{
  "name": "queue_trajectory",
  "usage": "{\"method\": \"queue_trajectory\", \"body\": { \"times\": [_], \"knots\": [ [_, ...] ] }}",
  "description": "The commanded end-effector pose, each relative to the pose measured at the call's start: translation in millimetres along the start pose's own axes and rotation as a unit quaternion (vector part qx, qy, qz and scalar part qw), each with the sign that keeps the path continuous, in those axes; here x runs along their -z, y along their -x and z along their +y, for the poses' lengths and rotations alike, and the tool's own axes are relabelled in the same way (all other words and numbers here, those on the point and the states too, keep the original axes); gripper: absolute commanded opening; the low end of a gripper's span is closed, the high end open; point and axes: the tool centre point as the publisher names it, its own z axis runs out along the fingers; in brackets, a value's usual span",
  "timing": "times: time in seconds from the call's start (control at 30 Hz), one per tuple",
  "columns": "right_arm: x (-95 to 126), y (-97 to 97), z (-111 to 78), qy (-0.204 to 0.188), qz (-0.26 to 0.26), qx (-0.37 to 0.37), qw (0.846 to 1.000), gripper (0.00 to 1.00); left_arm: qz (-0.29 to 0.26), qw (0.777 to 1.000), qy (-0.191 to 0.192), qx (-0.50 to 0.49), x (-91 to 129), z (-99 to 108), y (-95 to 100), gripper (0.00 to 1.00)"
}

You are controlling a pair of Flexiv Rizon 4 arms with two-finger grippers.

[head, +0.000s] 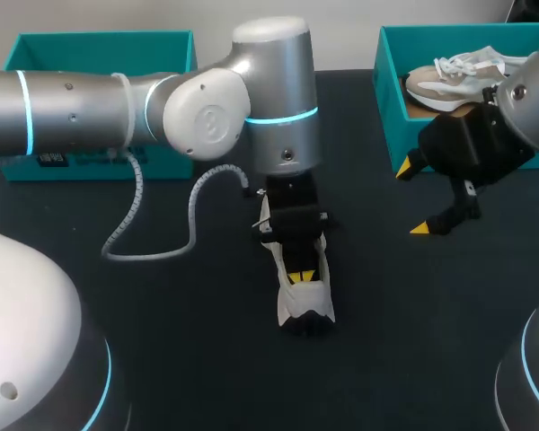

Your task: Take the shoe out of the shoebox, open the shoe tongue, remove and reinsert the insole, then place the shoe into the shoebox

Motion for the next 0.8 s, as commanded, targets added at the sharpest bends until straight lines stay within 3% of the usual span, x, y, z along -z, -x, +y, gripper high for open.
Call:
{"method": "queue_trajectory", "body": {
  "times": [0.03, 0.17, 0.5, 0.8],
  "knots": [
    [-1.4, -0.2, 0.1, -0.001, -0.001, 0.0, 1.0, 1.0, 0.003, 1.0, -0.027, -0.002, -12.9, 8.7, 6.8, 0.0],
    [-1.4, -0.2, 0.1, -0.001, -0.001, 0.0, 1.0, 1.0, 0.003, 0.999, -0.05, 0.004, -21.6, 15.8, 8.8, 0.0],
    [-1.4, -0.2, 0.1, -0.001, -0.001, 0.0, 1.0, 1.0, 0.017, 0.999, -0.048, 0.015, -49.3, 31.8, 7.5, 0.0],
    [-1.4, -0.2, 0.1, -0.001, -0.001, 0.0, 1.0, 1.0, 0.005, 0.999, 0.033, 0.029, -63.7, 51.2, 4.1, 0.0]
  ]
}}
